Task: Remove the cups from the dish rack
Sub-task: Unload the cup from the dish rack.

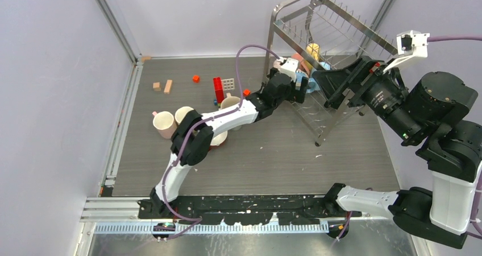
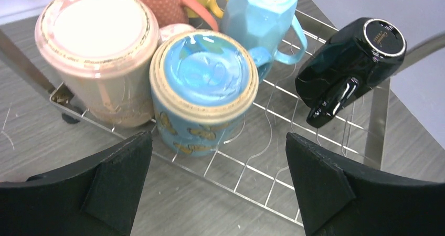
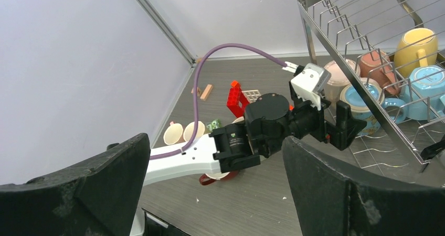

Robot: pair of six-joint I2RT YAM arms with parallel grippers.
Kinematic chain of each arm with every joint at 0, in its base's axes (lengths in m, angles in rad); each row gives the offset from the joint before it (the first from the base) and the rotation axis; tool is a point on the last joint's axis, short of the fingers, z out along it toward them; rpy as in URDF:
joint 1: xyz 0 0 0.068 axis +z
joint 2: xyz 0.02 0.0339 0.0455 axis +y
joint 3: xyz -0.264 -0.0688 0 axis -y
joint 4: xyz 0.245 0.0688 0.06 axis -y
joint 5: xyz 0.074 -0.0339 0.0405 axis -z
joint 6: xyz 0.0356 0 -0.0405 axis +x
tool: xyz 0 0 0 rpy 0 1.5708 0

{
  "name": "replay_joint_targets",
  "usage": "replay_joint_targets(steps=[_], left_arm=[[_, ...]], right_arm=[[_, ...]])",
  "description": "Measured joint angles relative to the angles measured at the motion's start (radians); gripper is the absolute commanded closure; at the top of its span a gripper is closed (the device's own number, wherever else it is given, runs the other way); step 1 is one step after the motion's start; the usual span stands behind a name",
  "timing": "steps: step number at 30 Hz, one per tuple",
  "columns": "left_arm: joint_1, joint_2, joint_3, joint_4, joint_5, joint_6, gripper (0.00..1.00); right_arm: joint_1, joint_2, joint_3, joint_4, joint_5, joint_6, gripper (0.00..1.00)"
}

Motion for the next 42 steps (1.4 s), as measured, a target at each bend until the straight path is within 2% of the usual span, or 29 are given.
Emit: replay_joint_targets(steps=[7,31,35,42], left_arm=[[0.001,0.107,0.129,-0.015,-0.016,0.043,0.00],[0.009,0.315,0.369,-0.050,-0.099,0.029,0.01],[0.012,0.316,0.369,-0.048,-0.102,0.021,0.08],[0.015,0.316,0.350,-0.015,-0.090,0.024,0.39]], right_arm=[[0.000,0.000,0.007,-0.022,0.000,-0.002,0.00],[0.000,-0.031,-0.032,-0.022,0.000,-0.047,0.00],[0.000,-0.033,-0.035,-0.022,0.000,-0.051,0.00],[0.000,-0.033,-0.040,-0.021,0.000,-0.053,0.00]])
